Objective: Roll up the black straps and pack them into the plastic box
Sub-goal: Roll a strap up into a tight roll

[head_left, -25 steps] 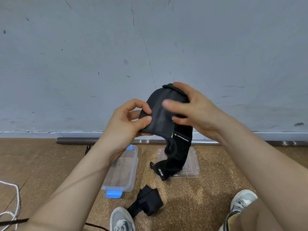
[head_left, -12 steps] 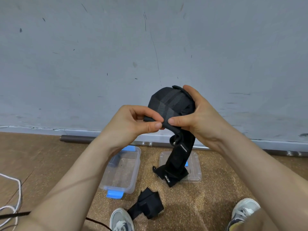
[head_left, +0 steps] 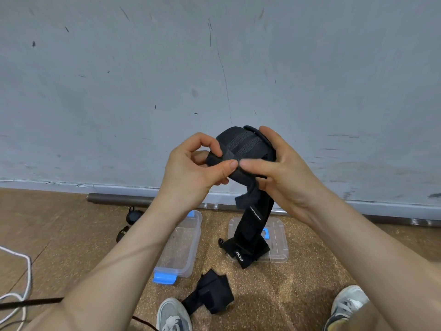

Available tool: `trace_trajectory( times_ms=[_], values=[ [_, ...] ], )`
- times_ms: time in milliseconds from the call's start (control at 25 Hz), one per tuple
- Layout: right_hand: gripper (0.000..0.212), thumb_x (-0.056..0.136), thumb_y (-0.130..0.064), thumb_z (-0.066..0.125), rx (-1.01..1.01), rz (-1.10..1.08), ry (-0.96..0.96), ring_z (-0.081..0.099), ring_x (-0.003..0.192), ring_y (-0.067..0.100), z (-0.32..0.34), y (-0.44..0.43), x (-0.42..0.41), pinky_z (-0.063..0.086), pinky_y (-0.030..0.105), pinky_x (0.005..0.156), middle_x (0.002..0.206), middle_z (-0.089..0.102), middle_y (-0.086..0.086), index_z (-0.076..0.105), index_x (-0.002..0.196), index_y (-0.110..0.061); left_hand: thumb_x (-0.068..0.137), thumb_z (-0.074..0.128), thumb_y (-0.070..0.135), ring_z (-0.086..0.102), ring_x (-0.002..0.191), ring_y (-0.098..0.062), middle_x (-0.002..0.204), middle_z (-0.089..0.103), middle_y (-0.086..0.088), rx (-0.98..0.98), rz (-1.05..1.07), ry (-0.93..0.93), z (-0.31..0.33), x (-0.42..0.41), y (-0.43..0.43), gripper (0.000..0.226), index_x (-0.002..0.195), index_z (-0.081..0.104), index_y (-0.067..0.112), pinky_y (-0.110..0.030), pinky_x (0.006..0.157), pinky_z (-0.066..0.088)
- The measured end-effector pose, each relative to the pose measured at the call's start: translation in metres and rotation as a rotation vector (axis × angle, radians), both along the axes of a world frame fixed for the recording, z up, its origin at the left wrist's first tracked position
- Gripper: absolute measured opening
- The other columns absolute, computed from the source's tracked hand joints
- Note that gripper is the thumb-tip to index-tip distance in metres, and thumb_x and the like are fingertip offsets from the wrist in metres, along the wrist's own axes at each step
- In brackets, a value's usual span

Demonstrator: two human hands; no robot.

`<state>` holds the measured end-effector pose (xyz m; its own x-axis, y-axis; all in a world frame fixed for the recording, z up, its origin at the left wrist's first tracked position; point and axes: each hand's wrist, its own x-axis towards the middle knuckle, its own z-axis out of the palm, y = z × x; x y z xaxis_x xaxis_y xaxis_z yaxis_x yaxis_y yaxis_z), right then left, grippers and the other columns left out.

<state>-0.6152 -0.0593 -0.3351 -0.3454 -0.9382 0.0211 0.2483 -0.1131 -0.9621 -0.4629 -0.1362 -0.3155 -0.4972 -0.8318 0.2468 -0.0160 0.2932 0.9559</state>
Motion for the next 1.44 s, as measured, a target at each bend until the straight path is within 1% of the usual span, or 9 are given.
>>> trace_trajectory(
  times_ms=[80, 160, 320, 440, 640, 880, 1000, 1240, 1440],
  values=[
    [0.108, 0.061, -0.002, 0.086, 0.006, 0.001, 0.006, 0.068, 0.111, 0.018, 0.0, 0.0, 0.001, 0.058, 0.034, 0.084, 0.133, 0.059, 0.006, 0.029, 0.151, -0.022, 0.077, 0.078, -0.002, 0.063, 0.052, -0.017, 0.063, 0.067, -0.001, -0.027, 0.005, 0.001, -0.001, -0.001, 0.001, 0.021, 0.079, 0.061, 0.01, -0.021, 0.053, 0.052],
    [0.11, 0.056, 0.0, 0.086, 0.019, -0.025, 0.07, 0.066, 0.114, 0.02, -0.001, 0.0, 0.0, 0.057, 0.038, 0.091, 0.133, 0.059, 0.006, 0.032, 0.15, -0.022, 0.078, 0.076, -0.002, 0.063, 0.053, -0.017, 0.068, 0.068, -0.002, -0.033, -0.019, -0.006, -0.002, -0.003, 0.004, 0.012, 0.083, 0.068, 0.006, -0.02, 0.054, 0.052],
    [0.095, 0.066, 0.017, 0.075, 0.033, -0.018, 0.024, 0.071, 0.102, 0.019, 0.004, 0.002, -0.006, 0.058, 0.029, 0.078, 0.124, 0.064, 0.01, 0.038, 0.148, -0.015, 0.071, 0.076, 0.007, 0.068, 0.059, -0.016, 0.071, 0.071, -0.005, 0.132, -0.211, 0.002, 0.001, 0.003, -0.003, 0.013, 0.082, 0.073, 0.011, -0.02, 0.059, 0.055],
    [0.1, 0.056, 0.009, 0.074, 0.034, 0.07, -0.096, 0.073, 0.092, 0.018, 0.008, 0.006, -0.008, 0.058, 0.026, 0.07, 0.126, 0.063, 0.016, 0.038, 0.147, -0.008, 0.058, 0.076, 0.001, 0.072, 0.067, -0.018, 0.075, 0.073, -0.006, 0.176, -0.358, 0.0, 0.005, 0.012, -0.01, 0.024, 0.077, 0.075, 0.017, -0.02, 0.065, 0.056],
    [0.097, 0.058, 0.013, 0.075, 0.038, 0.114, -0.173, 0.071, 0.097, 0.026, 0.004, 0.004, -0.002, 0.059, 0.032, 0.072, 0.13, 0.059, 0.022, 0.039, 0.146, -0.006, 0.063, 0.075, 0.001, 0.071, 0.071, -0.014, 0.072, 0.072, 0.0, 0.061, -0.289, -0.032, 0.006, 0.012, -0.009, 0.02, 0.081, 0.069, 0.005, -0.02, 0.069, 0.056],
    [0.092, 0.069, 0.022, 0.07, 0.017, 0.035, -0.047, 0.069, 0.106, 0.024, 0.002, 0.005, -0.002, 0.058, 0.031, 0.077, 0.127, 0.063, 0.013, 0.039, 0.147, -0.016, 0.071, 0.072, -0.003, 0.071, 0.063, -0.019, 0.065, 0.068, -0.003, 0.089, -0.226, 0.005, 0.0, 0.013, -0.007, 0.012, 0.077, 0.062, 0.001, -0.023, 0.062, 0.057],
    [0.096, 0.063, 0.014, 0.076, -0.005, -0.018, 0.034, 0.066, 0.112, 0.024, 0.001, 0.004, 0.002, 0.057, 0.033, 0.083, 0.129, 0.061, 0.011, 0.04, 0.146, -0.017, 0.077, 0.071, -0.011, 0.066, 0.058, -0.018, 0.063, 0.064, -0.004, 0.045, -0.159, -0.011, -0.005, 0.009, -0.005, 0.02, 0.075, 0.055, 0.0, -0.025, 0.059, 0.056],
    [0.114, 0.049, 0.005, 0.088, -0.014, -0.054, -0.018, 0.064, 0.116, 0.021, 0.003, 0.01, 0.009, 0.056, 0.03, 0.083, 0.132, 0.06, 0.006, 0.037, 0.148, -0.018, 0.067, 0.07, 0.003, 0.057, 0.051, -0.02, 0.064, 0.058, -0.005, 0.054, -0.178, 0.062, -0.002, 0.004, -0.007, 0.017, 0.073, 0.055, 0.009, -0.026, 0.053, 0.05],
    [0.108, 0.05, 0.002, 0.078, -0.025, -0.061, -0.099, 0.066, 0.114, 0.02, 0.008, 0.015, 0.013, 0.057, 0.027, 0.084, 0.132, 0.059, 0.008, 0.036, 0.148, -0.014, 0.066, 0.072, 0.002, 0.055, 0.048, -0.015, 0.06, 0.059, 0.0, 0.041, -0.207, 0.07, 0.003, 0.004, -0.005, 0.013, 0.069, 0.063, 0.012, -0.022, 0.051, 0.048]
  ],
)
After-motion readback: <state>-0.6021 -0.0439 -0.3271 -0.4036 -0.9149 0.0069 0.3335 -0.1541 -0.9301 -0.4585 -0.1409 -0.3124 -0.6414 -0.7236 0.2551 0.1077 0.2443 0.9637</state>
